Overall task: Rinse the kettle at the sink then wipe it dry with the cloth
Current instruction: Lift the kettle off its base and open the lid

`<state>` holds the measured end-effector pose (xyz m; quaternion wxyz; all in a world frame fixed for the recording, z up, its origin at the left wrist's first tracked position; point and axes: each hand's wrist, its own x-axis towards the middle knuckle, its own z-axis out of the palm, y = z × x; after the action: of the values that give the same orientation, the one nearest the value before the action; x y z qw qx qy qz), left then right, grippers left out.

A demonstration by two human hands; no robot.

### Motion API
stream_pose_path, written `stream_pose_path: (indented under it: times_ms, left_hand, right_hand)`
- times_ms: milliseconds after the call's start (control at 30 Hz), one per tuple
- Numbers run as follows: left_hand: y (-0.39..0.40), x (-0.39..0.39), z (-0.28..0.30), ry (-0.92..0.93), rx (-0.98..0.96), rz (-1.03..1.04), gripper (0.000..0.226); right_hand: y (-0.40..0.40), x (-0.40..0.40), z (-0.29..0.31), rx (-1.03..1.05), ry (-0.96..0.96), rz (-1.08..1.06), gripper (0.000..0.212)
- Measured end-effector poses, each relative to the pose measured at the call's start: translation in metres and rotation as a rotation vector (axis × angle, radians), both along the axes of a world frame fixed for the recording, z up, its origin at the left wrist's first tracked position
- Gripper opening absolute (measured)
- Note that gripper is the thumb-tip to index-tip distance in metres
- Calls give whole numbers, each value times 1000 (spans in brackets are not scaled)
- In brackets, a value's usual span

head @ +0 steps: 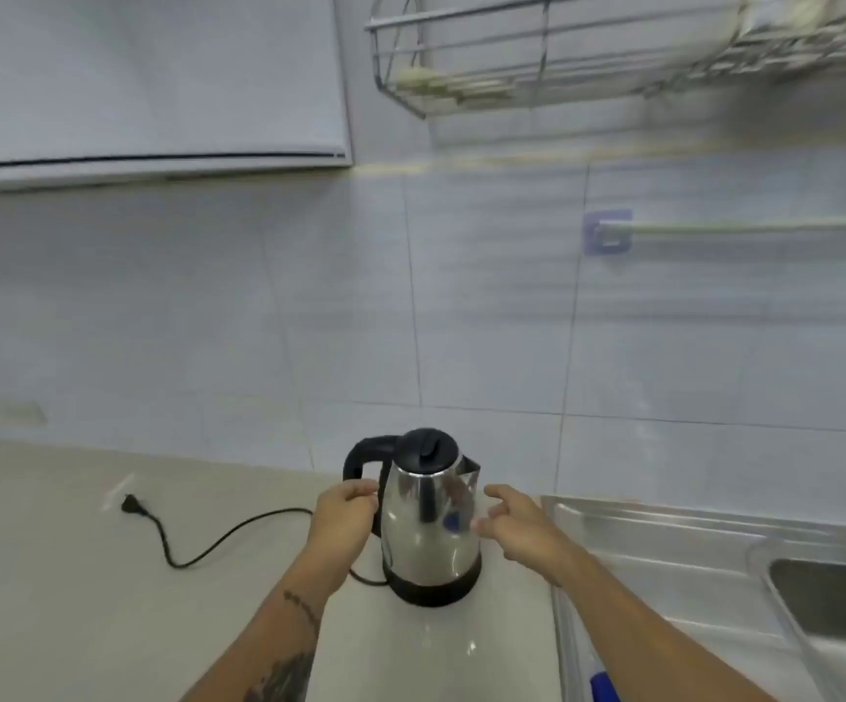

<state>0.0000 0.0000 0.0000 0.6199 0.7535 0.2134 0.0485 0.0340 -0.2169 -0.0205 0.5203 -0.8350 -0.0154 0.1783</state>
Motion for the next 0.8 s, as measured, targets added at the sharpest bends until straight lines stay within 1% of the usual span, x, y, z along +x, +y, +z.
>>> stream_pose_path:
  times_ms: [100,200,267,367,467,500,567,667,733,800]
  left_hand:
    - [6,19,-13,-20,-10,107,29]
    - [17,37,-26,-36,-61,190,36]
    - [22,47,-31,-48,-88,206,39]
    - [27,60,-46,-46,-82,188,51]
    - [25,66,-57,-58,-118,73,60]
    - [26,69,-61,-64,-127,47,63]
    - [31,71,-66,-74,-146,48,65]
    - [38,71,-69,-103,-176,42,60]
    - [43,66,-69,-120,-192,43,61]
    - [46,58,-67,-148,-207,51,62]
  right_hand:
    - [11,15,-10,47,21,16,61]
    - [21,28,-25,122,68,6,51]
    - [24,34,-34,178,89,-4,53]
    - [27,41,-50,211,104,-21,60]
    - [27,46,-60,232,95,-51,75]
    - [28,49,-62,243,82,-66,77]
    - [31,52,-67,263,34,-96,73]
    - [34,52,-69,295,-38,-135,64]
    - [35,49,-64,331,-79,-126,57]
    - [35,45,-55,353,-117,-110,55]
